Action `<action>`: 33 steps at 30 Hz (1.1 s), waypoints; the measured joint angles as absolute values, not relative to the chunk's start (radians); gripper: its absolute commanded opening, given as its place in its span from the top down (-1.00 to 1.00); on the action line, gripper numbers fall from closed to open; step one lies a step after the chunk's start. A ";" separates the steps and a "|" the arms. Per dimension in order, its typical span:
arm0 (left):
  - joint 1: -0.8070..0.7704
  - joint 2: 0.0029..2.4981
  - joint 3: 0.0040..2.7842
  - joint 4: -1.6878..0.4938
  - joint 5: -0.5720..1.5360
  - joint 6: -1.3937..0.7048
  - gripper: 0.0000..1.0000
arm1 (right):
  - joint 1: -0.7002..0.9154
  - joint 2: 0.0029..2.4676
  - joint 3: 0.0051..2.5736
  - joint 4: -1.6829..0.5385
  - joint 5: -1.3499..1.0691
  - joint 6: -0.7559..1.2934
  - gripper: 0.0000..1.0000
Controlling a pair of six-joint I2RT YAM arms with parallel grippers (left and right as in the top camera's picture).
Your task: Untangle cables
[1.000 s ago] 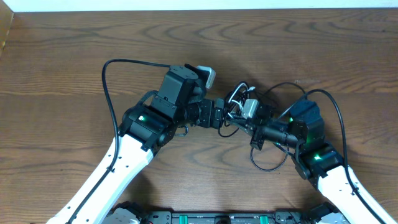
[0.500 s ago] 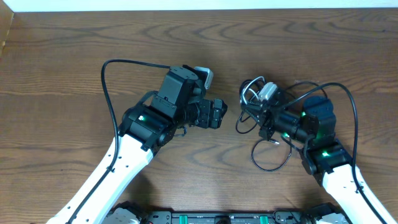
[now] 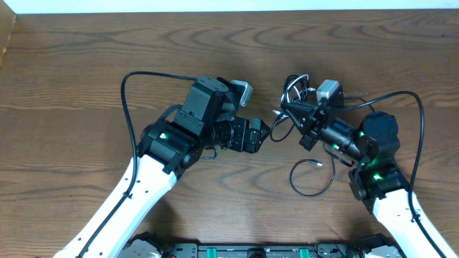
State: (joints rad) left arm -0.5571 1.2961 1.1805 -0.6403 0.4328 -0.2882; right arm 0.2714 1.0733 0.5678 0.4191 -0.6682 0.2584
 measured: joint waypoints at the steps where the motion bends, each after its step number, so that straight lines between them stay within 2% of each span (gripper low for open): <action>1: -0.557 1.296 1.180 -0.632 0.437 -0.289 -0.78 | 0.271 1.073 0.568 0.426 -0.671 0.284 0.98; 21: -0.558 1.366 1.180 -0.563 0.435 -0.289 -0.78 | 0.271 1.073 0.568 0.656 -0.742 0.668 0.98; 33: -0.558 1.441 1.180 -0.580 0.062 -0.288 -0.73 | 0.271 1.074 0.567 0.740 -0.814 0.763 0.98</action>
